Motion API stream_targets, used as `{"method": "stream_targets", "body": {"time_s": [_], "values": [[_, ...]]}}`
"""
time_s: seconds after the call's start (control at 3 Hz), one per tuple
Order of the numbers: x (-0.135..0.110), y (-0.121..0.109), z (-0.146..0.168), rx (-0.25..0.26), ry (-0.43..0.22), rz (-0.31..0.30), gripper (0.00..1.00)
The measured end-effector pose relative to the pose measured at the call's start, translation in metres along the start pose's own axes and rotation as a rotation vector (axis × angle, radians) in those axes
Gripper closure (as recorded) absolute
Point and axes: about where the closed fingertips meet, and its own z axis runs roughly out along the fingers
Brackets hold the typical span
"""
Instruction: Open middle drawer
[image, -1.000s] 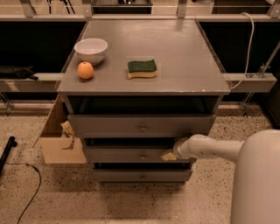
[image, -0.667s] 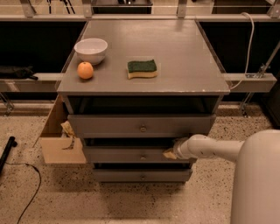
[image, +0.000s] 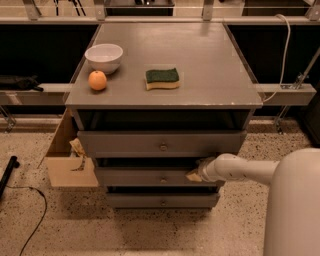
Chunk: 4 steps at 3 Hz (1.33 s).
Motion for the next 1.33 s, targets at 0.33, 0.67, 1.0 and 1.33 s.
{"method": "stream_targets", "body": {"time_s": [0.33,0.67,1.0,1.33], "values": [[0.000,0.001,0.000,-0.001,0.002,0.001,1.00],[0.000,0.001,0.000,-0.001,0.002,0.001,1.00],[0.010,0.002,-0.017,-0.011,0.052,0.017,1.00],[0.013,0.004,-0.025,-0.011,0.059,0.023,1.00]]}}
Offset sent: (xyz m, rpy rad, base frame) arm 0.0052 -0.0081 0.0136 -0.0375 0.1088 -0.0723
